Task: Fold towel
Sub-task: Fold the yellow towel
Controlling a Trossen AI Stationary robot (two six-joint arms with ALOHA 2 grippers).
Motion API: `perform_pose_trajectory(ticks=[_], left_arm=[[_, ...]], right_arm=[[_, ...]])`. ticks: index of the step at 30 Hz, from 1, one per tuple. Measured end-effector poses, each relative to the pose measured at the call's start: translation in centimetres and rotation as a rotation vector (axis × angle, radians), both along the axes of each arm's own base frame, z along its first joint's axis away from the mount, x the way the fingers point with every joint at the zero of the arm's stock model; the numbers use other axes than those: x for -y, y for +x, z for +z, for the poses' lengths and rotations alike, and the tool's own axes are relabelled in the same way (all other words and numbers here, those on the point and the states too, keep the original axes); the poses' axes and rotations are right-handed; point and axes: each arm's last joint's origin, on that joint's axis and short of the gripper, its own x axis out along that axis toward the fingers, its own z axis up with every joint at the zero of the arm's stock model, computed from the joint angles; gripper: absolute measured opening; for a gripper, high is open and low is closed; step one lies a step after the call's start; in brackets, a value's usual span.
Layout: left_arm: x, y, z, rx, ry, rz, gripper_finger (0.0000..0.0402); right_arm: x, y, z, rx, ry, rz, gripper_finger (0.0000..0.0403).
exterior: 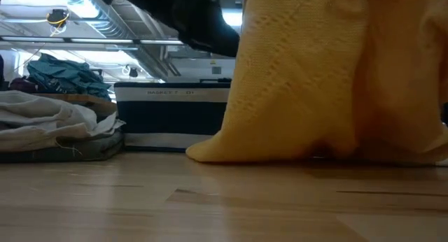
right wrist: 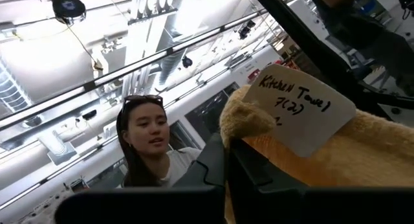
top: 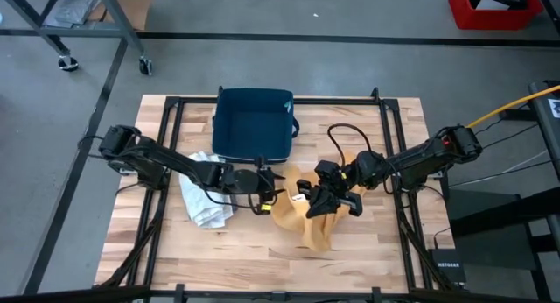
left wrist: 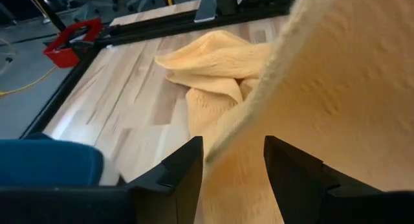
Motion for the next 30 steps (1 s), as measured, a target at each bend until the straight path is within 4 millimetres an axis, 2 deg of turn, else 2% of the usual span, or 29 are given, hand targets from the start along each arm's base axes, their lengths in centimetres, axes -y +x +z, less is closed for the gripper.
perform_pose_trajectory(ticks=[5, 12, 22, 30], left_arm=[[0.2, 0.8, -1.5, -0.026, 0.034, -0.023, 0.0155], [-0.4, 1.5, -3.2, -0.077, 0.062, -0.011, 0.0155], [-1.8, 1.8, -4.0, -0.113, 0.068, 0.030, 0.0155], [-1.9, 1.7, -4.3, -0.130, 0.029, 0.053, 0.0155]], right_arm=[[-0.1, 0.0, 0.2, 0.010, 0.002, 0.003, 0.0004], [-0.2, 0.1, 1.6, 0.056, -0.002, 0.031, 0.0004], [-0.3, 0.2, 2.8, 0.089, 0.001, 0.065, 0.0004], [-0.3, 0.2, 3.4, 0.078, 0.022, 0.091, 0.0004]])
